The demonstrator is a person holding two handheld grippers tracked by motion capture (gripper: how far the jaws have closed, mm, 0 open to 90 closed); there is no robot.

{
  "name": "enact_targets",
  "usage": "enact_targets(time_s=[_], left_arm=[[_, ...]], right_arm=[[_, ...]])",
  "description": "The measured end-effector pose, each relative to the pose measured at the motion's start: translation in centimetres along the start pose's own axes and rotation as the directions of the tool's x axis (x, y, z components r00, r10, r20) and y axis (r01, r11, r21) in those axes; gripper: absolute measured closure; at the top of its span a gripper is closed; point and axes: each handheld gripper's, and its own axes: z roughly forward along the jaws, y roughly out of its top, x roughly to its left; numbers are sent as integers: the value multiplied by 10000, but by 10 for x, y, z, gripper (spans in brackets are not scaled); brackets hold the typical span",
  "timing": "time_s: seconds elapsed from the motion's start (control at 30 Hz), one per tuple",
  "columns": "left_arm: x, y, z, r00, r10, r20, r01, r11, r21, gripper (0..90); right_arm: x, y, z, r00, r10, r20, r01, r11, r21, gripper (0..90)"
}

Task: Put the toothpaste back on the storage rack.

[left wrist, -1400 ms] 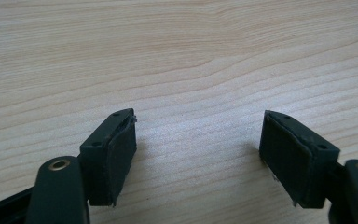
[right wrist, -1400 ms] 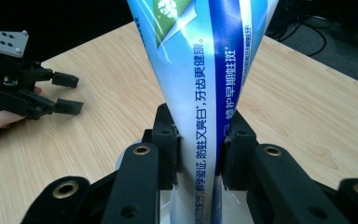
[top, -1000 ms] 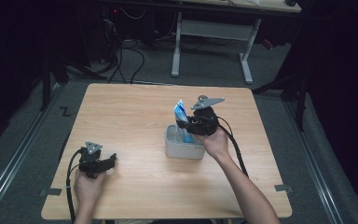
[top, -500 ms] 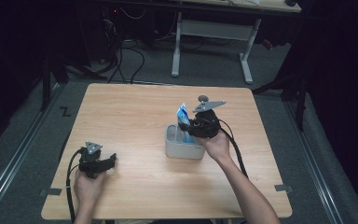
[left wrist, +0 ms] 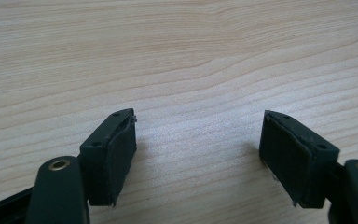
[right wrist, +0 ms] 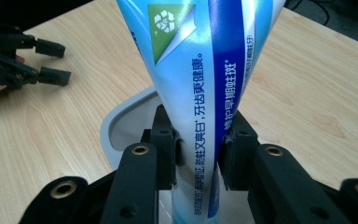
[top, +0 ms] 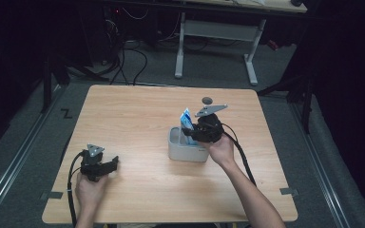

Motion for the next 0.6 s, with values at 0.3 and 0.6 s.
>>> enact_targets(time_s=[0.3,0.6], left_arm=[[0,0,0,10000,-3,16,3,10000,12,277],[0,0,0,10000,0,-1,0,10000,-1,277]], right_arm=[[0,-3,5,10000,-76,-4,76,9996,265,702],[-1,-3,6,9999,-151,-30,151,9995,268,695]])
